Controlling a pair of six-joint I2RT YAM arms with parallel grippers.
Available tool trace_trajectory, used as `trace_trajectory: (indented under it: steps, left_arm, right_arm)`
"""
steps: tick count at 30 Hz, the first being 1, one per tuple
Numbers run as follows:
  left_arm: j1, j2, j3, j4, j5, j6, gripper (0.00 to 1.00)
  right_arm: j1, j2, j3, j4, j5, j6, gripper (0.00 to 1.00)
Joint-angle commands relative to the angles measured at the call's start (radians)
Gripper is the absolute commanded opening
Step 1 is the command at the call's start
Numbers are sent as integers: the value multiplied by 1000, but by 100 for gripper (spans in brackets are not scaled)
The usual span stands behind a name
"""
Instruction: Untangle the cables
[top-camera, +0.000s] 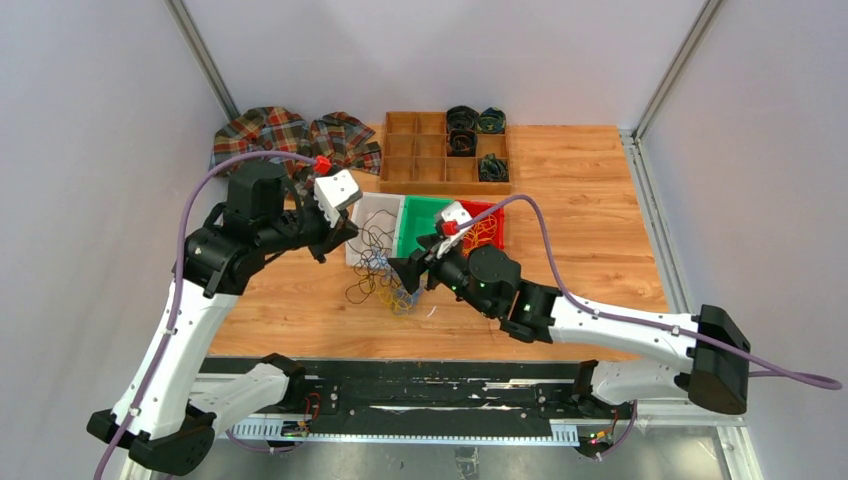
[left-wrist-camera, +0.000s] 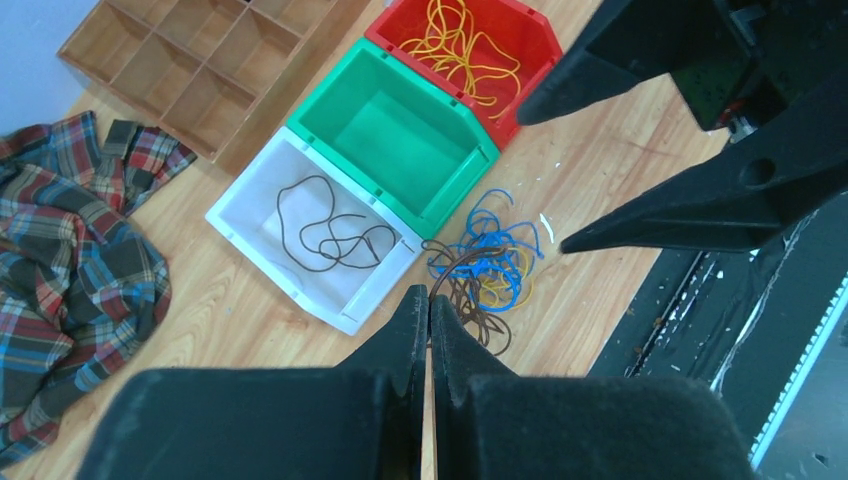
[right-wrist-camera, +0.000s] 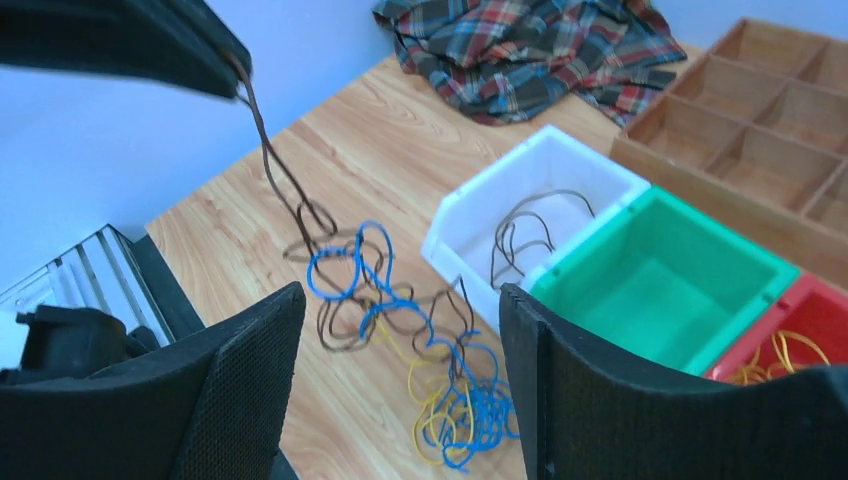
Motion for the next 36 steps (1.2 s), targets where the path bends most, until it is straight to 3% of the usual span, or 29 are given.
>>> trace_trajectory:
  steps: [1, 12, 20, 36]
  left_arm:
    - [-6, -2, 44, -40, 46, 24, 0]
    - [-5, -14, 66, -103, 58, 47, 0]
    - [-6, -3, 117, -171, 158, 45, 0]
    - [-6, 63, 373, -193, 272, -50, 0]
  right_arm:
    - [-2, 89, 95, 50, -33, -92, 71]
    - [-2, 223, 204, 176, -13, -116, 66]
    - [-3, 315, 253, 222, 56, -166, 63]
    - [-2, 507, 81, 321, 14, 0, 52]
